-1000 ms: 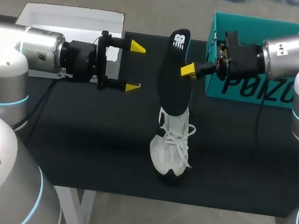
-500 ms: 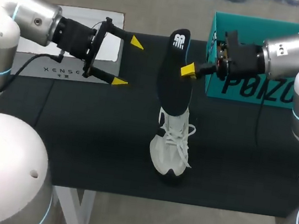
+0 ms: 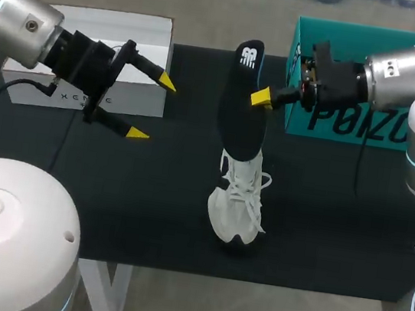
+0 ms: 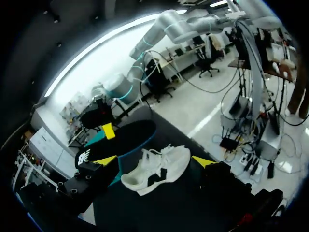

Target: Take the shoe out of the shoebox, open the shoe tongue, remove and reinsert the insole, then place the shoe into the shoebox

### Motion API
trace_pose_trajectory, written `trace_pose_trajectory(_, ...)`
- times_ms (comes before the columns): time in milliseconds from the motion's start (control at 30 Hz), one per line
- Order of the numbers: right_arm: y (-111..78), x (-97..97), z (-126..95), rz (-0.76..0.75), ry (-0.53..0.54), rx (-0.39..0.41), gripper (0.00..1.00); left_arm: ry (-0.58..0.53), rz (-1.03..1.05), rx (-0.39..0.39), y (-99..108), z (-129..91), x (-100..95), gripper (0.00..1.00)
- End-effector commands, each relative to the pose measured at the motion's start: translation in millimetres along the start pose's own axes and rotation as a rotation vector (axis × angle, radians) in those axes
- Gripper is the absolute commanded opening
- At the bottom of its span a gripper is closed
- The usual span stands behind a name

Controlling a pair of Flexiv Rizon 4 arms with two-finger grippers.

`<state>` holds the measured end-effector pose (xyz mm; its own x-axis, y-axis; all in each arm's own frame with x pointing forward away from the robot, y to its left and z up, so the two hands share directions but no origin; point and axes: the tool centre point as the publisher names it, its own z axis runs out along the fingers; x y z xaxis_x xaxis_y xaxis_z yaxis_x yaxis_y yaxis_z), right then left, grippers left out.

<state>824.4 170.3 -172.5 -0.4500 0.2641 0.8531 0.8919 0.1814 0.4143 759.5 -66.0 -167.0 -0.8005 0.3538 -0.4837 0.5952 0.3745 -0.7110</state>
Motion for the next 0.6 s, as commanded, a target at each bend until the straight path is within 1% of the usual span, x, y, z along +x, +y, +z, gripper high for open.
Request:
trace_pose_trajectory(33, 0.1, 0.2, 0, 0.001, -0.003, 0.002, 0.00, -0.009, -0.039, -0.085, -3, -9, 26.5, 1.00)
trace_pose_trajectory(167, 0.1, 0.2, 0, 0.001, -0.003, 0.002, 0.00, -0.009, -0.090, -0.100, 6, -15, 43.0, 1.00)
trace_pose_trajectory(267, 0.1, 0.2, 0, 0.001, -0.003, 0.002, 0.00, -0.013, -0.125, -0.116, 20, -21, 51.4, 1.00)
trace_pose_trajectory(400, 0.1, 0.2, 0, 0.001, -0.003, 0.002, 0.00, -0.002, -0.153, -0.140, 37, -27, 53.1, 1.00)
trace_pose_trajectory(533, 0.1, 0.2, 0, 0.001, -0.003, 0.002, 0.00, 0.013, -0.160, -0.141, 45, -28, 48.4, 1.00)
trace_pose_trajectory(600, 0.1, 0.2, 0, 0.001, -0.003, 0.002, 0.00, 0.026, -0.169, -0.147, 52, -31, 45.9, 1.00)
